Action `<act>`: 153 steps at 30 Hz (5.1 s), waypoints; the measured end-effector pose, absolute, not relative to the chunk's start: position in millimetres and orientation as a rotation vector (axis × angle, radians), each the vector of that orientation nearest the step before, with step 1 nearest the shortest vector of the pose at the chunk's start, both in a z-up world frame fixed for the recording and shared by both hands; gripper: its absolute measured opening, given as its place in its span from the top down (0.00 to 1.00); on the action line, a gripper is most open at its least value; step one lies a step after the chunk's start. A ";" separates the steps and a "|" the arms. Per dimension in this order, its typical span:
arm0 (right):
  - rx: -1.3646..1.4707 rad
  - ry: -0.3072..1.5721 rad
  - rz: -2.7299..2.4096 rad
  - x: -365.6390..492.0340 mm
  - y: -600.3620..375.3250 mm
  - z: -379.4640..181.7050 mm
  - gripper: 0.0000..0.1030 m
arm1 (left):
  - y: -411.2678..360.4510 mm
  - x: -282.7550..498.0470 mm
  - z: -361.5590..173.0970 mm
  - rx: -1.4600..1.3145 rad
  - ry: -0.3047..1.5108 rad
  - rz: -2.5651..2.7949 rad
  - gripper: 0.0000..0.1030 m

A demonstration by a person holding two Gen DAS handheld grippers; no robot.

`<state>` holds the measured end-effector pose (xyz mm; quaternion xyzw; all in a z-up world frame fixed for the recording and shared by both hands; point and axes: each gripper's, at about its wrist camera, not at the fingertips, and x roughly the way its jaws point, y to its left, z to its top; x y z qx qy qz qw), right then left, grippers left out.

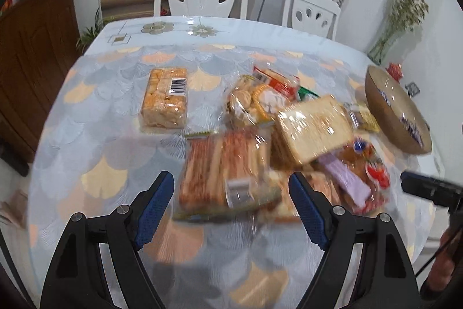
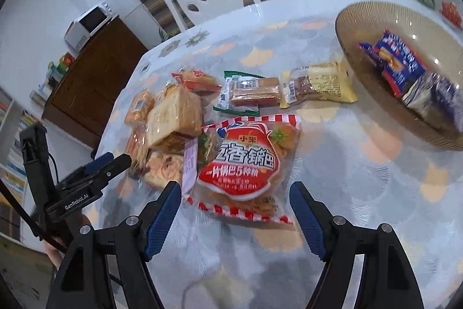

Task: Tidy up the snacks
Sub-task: 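Grasp the wrapped stick-cake pack with the left tool while the right tool grasps the red crisp bag, then carry both packs over the amber bowl and open both tools to release, then withdraw both tools from the bowl back over the table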

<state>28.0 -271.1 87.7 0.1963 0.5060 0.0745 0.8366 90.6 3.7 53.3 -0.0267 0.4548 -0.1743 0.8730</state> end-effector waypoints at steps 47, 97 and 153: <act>0.349 1.054 0.003 -3.6 -294.9 71.8 0.38 | 1.2 34.8 68.6 -0.093 0.864 -0.430 0.38; 0.515 0.792 -0.266 -21.1 -487.2 161.3 0.40 | -262.7 80.7 152.0 0.143 0.707 -0.692 0.38; 0.143 0.910 0.048 -0.6 -280.8 111.8 0.23 | -19.3 13.4 67.8 0.102 0.829 -0.294 0.18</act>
